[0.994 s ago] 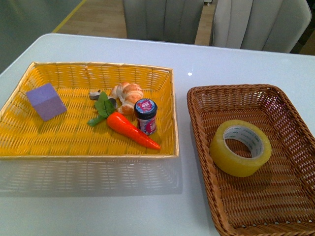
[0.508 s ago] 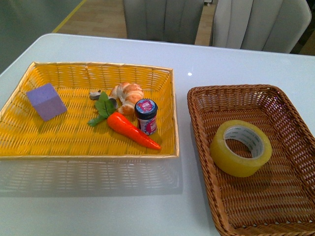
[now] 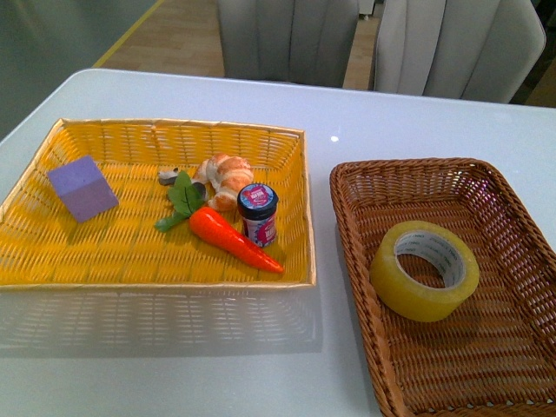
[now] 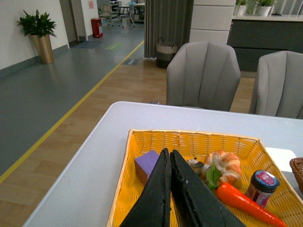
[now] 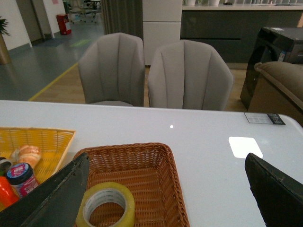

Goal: Move tape to another basket

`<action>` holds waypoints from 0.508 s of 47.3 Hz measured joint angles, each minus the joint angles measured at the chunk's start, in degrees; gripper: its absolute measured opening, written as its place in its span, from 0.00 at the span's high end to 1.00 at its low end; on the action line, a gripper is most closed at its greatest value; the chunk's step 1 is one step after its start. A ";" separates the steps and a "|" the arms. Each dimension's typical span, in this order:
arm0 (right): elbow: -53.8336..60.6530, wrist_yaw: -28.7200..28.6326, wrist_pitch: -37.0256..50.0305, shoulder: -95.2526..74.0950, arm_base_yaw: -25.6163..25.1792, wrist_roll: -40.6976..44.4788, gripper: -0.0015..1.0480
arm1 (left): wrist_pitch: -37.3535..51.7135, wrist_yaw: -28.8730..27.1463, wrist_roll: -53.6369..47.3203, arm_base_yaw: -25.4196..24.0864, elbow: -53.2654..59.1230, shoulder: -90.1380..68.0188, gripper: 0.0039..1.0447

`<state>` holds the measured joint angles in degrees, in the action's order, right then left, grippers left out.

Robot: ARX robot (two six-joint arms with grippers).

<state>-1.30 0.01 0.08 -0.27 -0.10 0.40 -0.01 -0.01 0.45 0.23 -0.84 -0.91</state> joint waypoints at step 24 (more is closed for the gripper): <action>0.00 0.00 0.00 0.00 0.00 0.00 0.09 | 0.00 0.00 0.00 -0.02 0.00 0.04 0.51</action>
<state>-1.30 0.01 0.08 -0.27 -0.10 0.40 -0.01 -0.01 0.45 0.21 -0.84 -0.86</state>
